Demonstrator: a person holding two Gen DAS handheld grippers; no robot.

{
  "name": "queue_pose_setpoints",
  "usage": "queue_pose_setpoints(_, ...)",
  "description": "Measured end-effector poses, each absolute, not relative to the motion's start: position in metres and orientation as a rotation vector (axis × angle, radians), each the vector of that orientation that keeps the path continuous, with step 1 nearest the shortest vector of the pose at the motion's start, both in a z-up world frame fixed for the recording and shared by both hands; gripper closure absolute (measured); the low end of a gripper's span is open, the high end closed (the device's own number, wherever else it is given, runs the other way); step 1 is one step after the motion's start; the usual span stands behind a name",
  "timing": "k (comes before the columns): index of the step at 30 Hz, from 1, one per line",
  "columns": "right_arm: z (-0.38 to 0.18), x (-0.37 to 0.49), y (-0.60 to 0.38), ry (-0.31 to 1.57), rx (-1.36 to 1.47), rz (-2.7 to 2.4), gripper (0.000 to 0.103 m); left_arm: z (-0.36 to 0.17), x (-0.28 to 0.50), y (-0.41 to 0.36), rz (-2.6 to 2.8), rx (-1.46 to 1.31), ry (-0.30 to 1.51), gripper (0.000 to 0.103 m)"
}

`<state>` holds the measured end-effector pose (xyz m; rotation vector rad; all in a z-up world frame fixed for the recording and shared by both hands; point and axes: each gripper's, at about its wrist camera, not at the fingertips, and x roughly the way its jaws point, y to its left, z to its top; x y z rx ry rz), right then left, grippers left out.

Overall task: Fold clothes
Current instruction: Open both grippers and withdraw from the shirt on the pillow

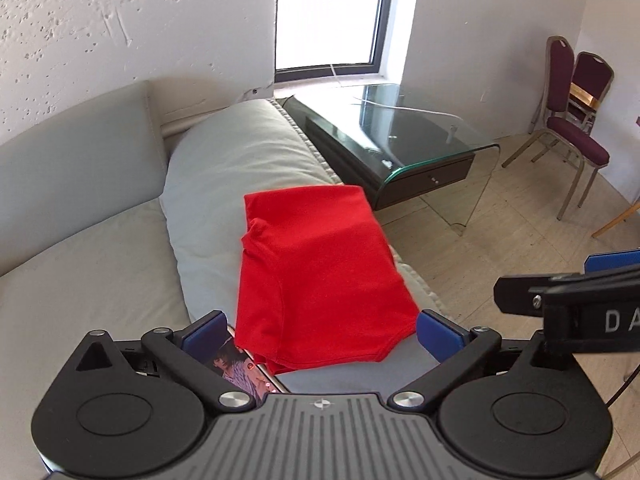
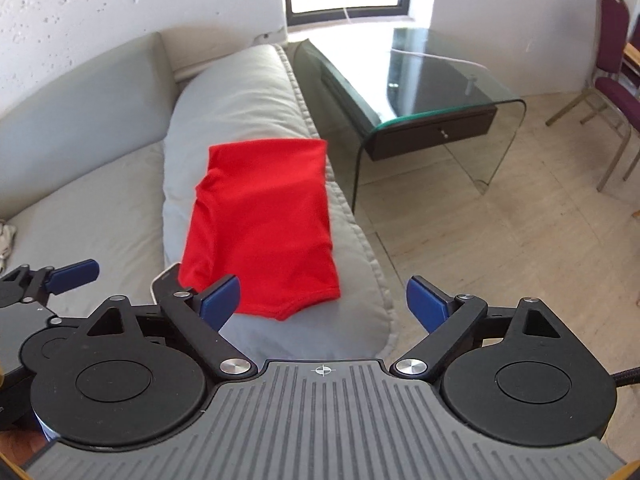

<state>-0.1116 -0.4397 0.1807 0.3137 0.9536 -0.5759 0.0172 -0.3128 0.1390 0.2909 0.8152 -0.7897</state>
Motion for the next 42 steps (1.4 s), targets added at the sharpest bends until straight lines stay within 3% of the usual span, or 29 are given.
queue_pose_setpoints(14, 0.232, -0.145, -0.415, 0.939, 0.196, -0.621, 0.008, 0.174, -0.009, -0.299, -0.832, 0.291, 0.768, 0.001)
queue_pose_setpoints(42, 0.224, -0.145, -0.415, 0.945, 0.203, -0.629, 0.007, 0.171, -0.008, -0.302, -0.819, 0.305, 0.764, 0.001)
